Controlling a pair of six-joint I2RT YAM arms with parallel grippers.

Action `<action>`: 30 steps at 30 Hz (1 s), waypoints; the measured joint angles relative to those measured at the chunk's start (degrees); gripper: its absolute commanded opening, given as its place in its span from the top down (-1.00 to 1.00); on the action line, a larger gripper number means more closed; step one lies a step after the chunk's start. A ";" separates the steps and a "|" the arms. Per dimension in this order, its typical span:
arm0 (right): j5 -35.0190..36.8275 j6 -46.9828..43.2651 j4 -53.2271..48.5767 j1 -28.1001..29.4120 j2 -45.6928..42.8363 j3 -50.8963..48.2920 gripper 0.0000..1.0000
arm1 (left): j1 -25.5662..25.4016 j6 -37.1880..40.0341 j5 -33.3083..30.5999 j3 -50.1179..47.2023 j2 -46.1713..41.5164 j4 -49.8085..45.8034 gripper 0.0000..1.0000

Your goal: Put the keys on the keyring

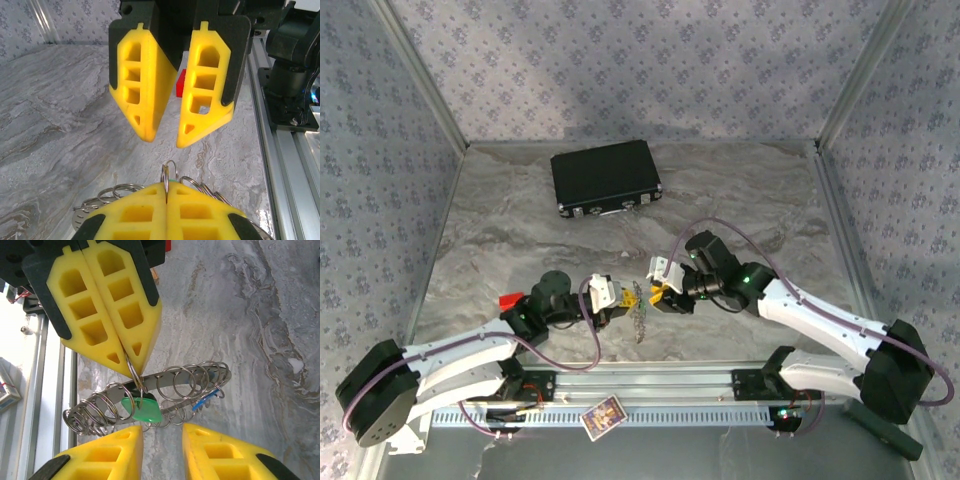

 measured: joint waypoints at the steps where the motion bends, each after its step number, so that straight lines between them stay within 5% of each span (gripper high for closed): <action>1: -0.44 0.28 0.37 0.00 0.00 -0.09 0.45 | 0.00 -0.15 -0.02 -0.07 0.00 0.26 1.00; 30: -4.26 2.08 3.08 -0.02 2.38 -0.07 1.00 | 0.00 -1.20 0.02 -0.11 0.81 2.97 1.00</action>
